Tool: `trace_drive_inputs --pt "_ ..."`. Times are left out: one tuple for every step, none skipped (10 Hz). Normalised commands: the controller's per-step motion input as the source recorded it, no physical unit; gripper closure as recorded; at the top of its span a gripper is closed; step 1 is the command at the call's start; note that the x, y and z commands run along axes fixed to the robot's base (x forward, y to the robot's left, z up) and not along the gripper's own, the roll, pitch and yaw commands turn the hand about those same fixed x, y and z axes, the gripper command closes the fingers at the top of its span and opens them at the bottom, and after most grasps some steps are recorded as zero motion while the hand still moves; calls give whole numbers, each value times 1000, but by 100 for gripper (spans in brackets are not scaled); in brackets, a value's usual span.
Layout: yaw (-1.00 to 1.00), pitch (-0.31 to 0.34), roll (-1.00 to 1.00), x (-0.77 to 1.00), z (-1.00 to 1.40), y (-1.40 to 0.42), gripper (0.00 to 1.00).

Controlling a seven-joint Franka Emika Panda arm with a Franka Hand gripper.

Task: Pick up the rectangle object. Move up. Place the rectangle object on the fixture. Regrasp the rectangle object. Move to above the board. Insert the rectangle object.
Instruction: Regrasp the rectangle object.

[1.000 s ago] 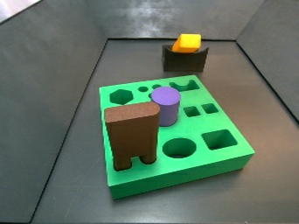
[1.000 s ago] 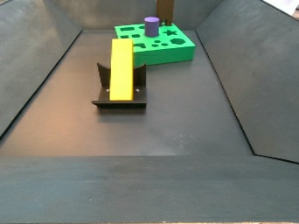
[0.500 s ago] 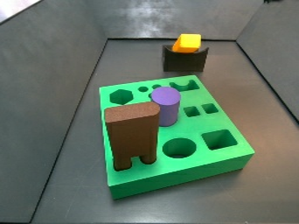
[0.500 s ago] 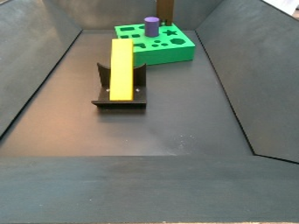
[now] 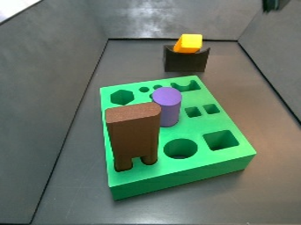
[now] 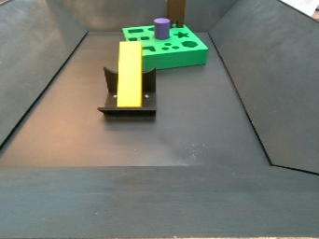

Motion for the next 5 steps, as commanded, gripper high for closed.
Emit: trace_drive_inputs --pt "149 -77 129 49 -1000 43 0" --pt "119 -103 102 57 -1000 39 0" --pt "96 -115 86 63 -1000 38 0" --pt "42 -128 76 74 -1000 34 0" --pt "13 -125 71 78 -1000 30 0"
